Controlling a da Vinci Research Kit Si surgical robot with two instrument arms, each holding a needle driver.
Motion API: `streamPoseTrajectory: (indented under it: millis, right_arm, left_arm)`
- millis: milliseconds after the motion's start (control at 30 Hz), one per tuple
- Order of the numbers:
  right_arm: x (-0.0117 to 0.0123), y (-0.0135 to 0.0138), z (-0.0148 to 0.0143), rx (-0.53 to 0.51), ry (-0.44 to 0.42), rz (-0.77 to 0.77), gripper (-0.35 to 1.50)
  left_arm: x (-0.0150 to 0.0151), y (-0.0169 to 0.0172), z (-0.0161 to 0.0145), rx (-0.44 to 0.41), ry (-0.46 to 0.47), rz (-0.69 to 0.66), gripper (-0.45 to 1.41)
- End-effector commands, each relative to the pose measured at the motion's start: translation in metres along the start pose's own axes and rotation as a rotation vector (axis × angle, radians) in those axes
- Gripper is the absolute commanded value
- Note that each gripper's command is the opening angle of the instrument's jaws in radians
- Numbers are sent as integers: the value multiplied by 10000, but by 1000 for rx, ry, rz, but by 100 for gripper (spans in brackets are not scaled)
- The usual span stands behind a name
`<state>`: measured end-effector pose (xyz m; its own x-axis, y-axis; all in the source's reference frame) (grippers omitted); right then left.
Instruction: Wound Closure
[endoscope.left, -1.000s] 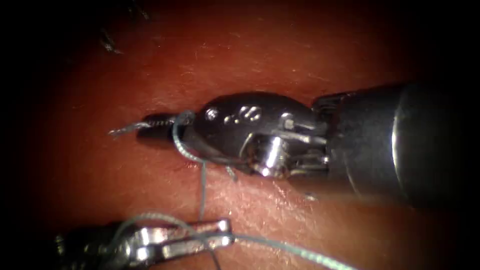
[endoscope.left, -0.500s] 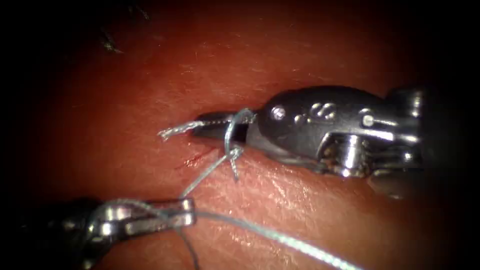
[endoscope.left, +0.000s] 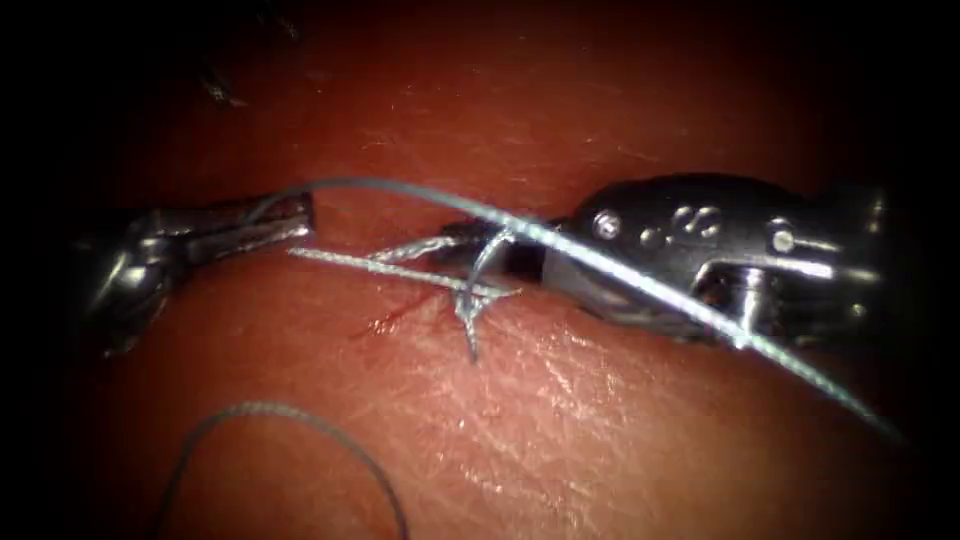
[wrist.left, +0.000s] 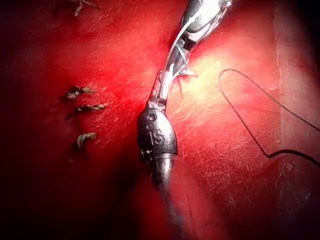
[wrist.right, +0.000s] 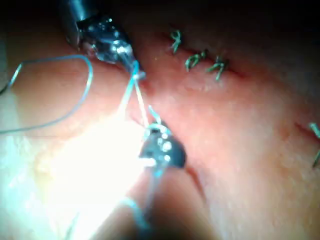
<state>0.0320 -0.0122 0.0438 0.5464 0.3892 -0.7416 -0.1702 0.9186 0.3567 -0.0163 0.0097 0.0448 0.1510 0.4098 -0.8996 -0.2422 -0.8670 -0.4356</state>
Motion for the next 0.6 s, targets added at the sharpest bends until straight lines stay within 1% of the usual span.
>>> streamPoseTrajectory:
  millis: [33,67,100,133,267,400,533,600]
  right_arm:
    - [0,-7,6,2,7,2,-35]
    - [0,-7,6,2,7,2,-35]
    - [1,-9,4,3,10,2,-35]
    - [1,-9,4,3,10,2,-35]
    - [2,-18,-1,9,14,0,-35]
    - [1,-27,-10,15,19,9,-35]
    - [-8,-41,-25,22,24,23,-35]
    - [-12,-42,-25,26,27,26,-35]
  left_arm:
    - [-14,-18,3,5,-17,0,-45]
    - [-14,-18,3,5,-17,0,-45]
    - [-17,-31,2,5,-26,3,-45]
    - [-17,-31,2,5,-26,3,-45]
    - [-24,-55,-1,16,-44,10,-45]
    - [-30,-67,-4,16,-59,17,-45]
    - [-40,-88,-6,26,-83,35,-45]
    - [-40,-96,-4,28,-89,35,-45]
